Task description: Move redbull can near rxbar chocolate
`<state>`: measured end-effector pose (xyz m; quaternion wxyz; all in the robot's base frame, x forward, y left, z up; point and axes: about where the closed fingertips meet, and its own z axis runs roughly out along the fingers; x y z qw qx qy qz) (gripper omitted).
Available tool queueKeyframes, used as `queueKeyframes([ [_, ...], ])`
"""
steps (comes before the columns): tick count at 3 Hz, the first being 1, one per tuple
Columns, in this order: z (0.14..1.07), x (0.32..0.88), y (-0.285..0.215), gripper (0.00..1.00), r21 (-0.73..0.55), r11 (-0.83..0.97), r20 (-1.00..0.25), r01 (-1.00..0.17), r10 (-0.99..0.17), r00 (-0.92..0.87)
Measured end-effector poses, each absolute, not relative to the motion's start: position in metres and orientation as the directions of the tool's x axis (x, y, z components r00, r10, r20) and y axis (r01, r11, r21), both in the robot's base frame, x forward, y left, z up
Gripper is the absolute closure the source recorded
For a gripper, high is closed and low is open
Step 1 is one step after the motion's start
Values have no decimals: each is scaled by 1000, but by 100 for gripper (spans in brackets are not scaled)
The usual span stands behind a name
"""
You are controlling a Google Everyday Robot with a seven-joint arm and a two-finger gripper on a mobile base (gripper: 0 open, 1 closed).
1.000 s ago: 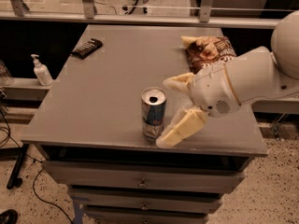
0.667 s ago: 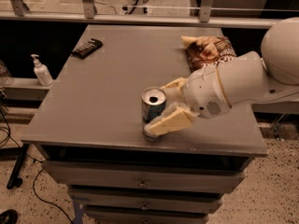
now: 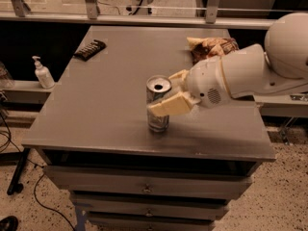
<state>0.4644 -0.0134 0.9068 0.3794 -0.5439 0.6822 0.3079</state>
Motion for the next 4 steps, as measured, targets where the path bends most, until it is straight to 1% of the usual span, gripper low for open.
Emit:
queueKeyframes([
  [1,953,513,-30,100,-58,288,-865,-956,-492,-96],
  [2,988,522,-33,100,-115,301,-878,-947,-476,-45],
  [3,987,521,-32,100,-115,300,-878,-947,-476,-45],
  [4,1000,529,-30,100,-154,335,-888,-930,-459,-18],
])
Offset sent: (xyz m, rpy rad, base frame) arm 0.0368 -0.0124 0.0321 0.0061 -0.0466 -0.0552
